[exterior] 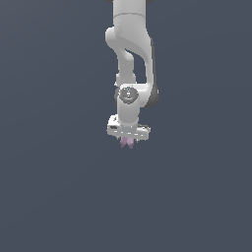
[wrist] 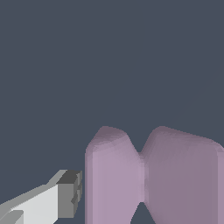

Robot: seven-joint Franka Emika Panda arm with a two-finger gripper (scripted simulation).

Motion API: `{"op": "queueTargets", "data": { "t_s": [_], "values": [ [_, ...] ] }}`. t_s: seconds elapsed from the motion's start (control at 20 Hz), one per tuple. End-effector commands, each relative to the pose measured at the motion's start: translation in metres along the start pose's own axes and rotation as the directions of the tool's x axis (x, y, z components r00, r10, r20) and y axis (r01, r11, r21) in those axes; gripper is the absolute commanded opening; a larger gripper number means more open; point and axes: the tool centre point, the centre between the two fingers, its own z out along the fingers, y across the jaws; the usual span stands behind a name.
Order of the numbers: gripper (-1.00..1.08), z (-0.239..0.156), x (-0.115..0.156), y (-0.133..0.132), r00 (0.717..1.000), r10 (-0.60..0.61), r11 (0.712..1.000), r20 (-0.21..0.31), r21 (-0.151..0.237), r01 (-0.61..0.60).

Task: Pick up the object and move it to a goal position.

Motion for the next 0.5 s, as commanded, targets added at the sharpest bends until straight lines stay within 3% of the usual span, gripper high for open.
{"op": "queueTargets", "data": {
  "t_s": [0.0, 0.05, 0.1, 0.45],
  "values": [
    [1.00, 0.0037, 0.0007, -0.0001, 1.000, 0.000, 1.000, -0.001, 0.000, 0.000],
    [1.00, 0.0040, 0.0008, -0.0001, 1.000, 0.000, 1.000, -0.001, 0.000, 0.000],
    [-1.00, 0.0040, 0.0008, -0.0001, 1.000, 0.000, 1.000, -0.001, 0.000, 0.000],
    [-1.00, 0.0040, 0.0008, -0.0001, 1.000, 0.000, 1.000, -0.001, 0.000, 0.000]
  ]
}}
